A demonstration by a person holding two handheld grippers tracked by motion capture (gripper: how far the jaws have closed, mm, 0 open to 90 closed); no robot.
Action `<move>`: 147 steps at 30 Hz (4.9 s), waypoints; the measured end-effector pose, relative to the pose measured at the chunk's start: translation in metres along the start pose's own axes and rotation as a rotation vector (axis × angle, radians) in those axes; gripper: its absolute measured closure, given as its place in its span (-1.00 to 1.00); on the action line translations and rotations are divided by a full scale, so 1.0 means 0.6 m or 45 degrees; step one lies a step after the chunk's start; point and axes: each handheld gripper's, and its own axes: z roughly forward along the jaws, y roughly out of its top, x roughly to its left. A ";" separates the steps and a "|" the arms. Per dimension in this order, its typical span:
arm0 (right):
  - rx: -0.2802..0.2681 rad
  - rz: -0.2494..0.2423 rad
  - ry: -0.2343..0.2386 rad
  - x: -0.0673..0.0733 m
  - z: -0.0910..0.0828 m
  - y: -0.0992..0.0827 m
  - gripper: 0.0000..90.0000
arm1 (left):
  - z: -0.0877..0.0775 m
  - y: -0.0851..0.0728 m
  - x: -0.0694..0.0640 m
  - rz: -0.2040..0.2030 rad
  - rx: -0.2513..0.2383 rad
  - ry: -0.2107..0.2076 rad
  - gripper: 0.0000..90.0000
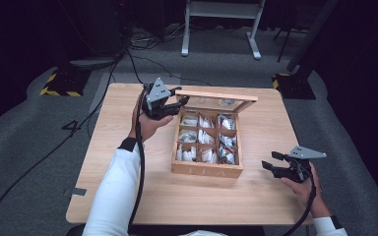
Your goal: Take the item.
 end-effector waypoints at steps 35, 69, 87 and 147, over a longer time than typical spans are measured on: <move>0.064 -0.033 0.039 0.010 0.029 0.002 -0.17 | 0.100 0.023 0.073 -0.197 -0.033 0.184 0.22; 0.085 -0.027 0.054 0.010 0.036 0.000 -0.15 | 0.179 -0.122 0.068 -0.253 0.320 0.249 0.28; 0.078 -0.037 0.055 0.013 0.037 -0.001 -0.17 | 0.135 -0.133 0.072 -0.163 0.420 0.178 0.20; 0.154 -0.338 0.130 0.147 0.123 0.125 -0.03 | -0.150 -0.314 -0.109 0.011 0.697 -0.065 -0.38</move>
